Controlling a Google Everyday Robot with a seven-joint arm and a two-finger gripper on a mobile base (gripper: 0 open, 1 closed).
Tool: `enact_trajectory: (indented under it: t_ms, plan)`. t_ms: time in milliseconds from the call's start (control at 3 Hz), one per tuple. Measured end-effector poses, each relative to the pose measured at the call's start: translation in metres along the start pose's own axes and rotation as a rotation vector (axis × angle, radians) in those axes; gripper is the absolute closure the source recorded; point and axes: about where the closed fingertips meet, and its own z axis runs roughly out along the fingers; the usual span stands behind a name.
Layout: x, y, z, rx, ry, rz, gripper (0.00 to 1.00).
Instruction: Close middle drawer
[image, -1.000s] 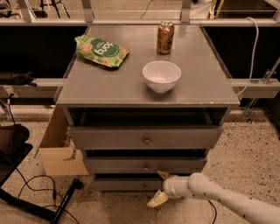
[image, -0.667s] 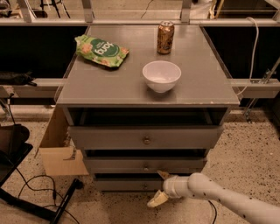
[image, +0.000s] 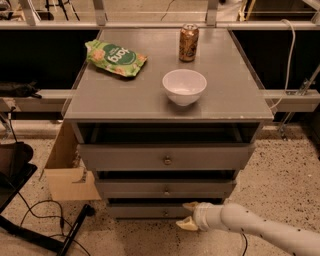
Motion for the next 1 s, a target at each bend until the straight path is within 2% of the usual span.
enact_trajectory:
  t_ms: [333,667,1000]
  plan:
    - [-0.003,0.000,-0.044,0.080,0.094,-0.037,0.66]
    - [-0.014,-0.003,-0.099,0.185,0.196,0.009,0.97]
    - [-0.027,-0.027,-0.153,0.338,0.257,0.004,1.00]
